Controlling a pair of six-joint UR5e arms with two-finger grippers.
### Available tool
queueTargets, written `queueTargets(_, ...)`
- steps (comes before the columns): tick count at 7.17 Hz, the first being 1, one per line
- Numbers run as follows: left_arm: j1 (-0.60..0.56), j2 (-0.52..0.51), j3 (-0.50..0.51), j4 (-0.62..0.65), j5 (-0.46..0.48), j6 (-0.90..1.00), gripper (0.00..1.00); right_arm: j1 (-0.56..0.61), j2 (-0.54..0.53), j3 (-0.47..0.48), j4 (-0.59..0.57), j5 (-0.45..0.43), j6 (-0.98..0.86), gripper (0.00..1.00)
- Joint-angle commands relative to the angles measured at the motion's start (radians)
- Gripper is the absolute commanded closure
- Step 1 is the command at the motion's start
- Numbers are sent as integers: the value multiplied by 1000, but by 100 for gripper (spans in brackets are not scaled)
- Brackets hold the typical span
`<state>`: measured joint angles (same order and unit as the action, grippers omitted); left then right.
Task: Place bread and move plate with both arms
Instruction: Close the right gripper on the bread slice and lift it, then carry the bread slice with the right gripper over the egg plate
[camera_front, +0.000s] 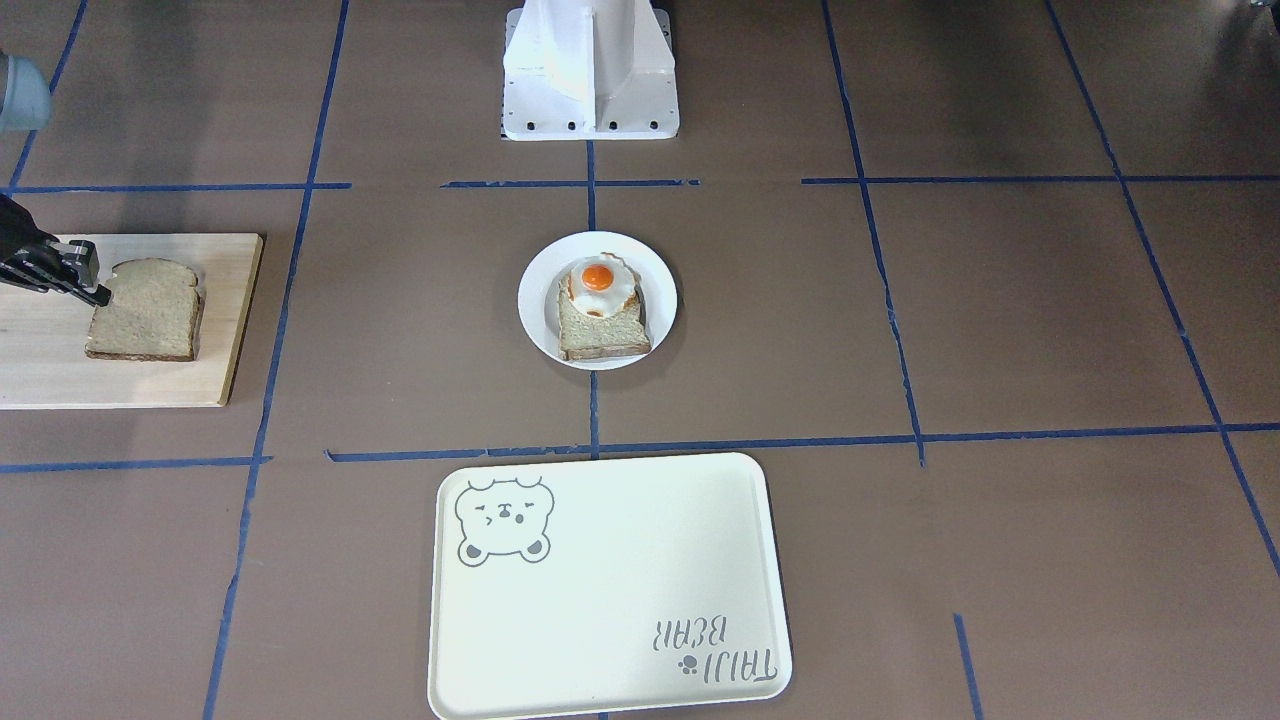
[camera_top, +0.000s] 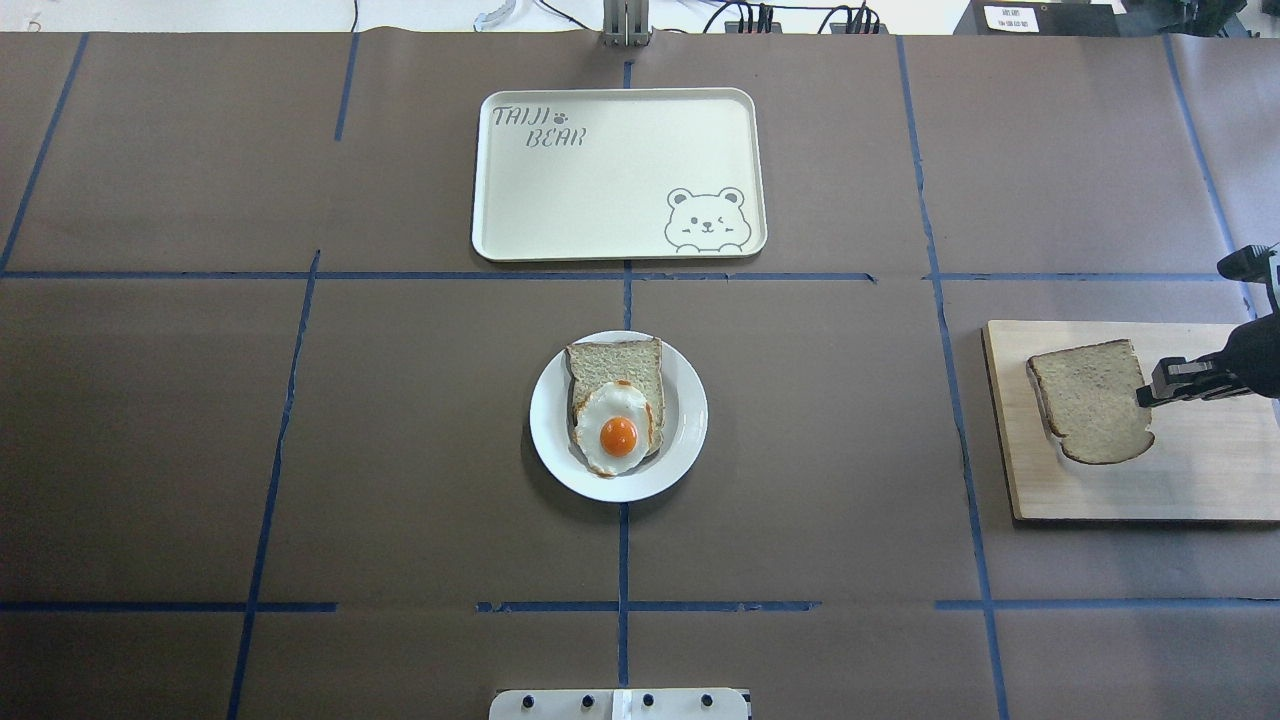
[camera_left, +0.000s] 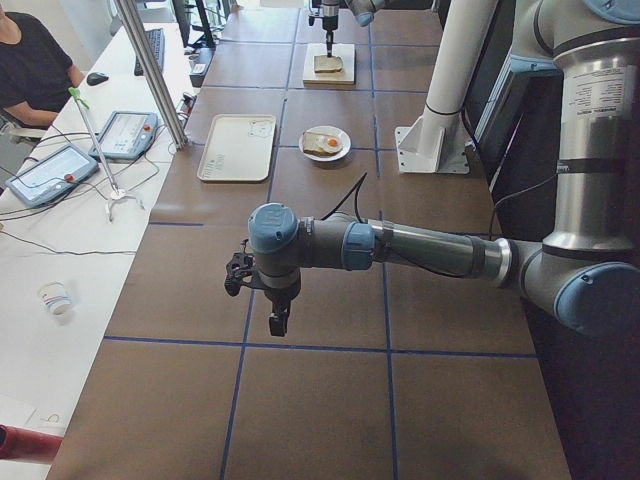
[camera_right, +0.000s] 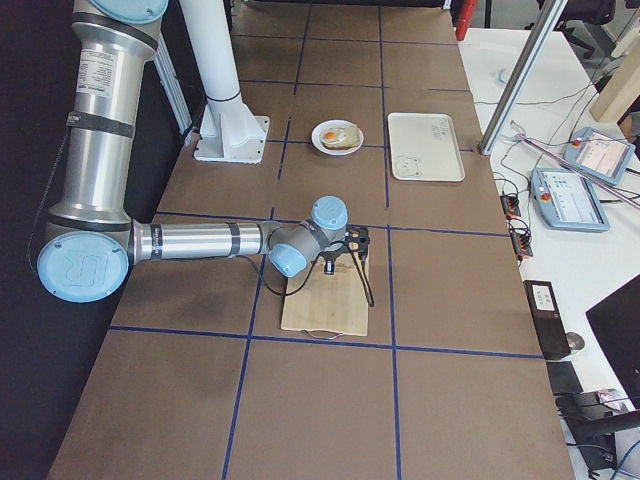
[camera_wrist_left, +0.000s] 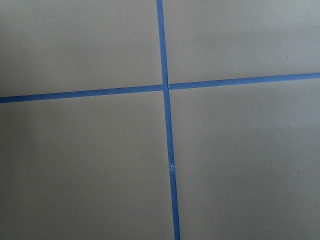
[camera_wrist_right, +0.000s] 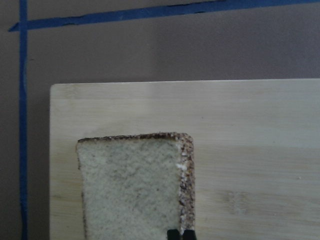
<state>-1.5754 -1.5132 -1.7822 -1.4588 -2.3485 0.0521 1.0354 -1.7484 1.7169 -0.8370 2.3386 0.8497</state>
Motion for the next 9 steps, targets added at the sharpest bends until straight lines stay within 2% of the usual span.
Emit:
queueTargets(1,0,1,-2,0,0,0,0,26,24,7,114,53,65,100)
queueTargets(3,0,1,1,0,2,0,0,29,113,9,153,103,182,100)
queueTargets(5,0,1,6,0,2,0,0,29,150,12,180,131,192,100)
queueTargets(7,0,1,7,2,0,0,0,25,286,12,194,134,337,100)
queueTargets(9,0,1,10,2,0,0,0,-52,427,15,212,116,475,100)
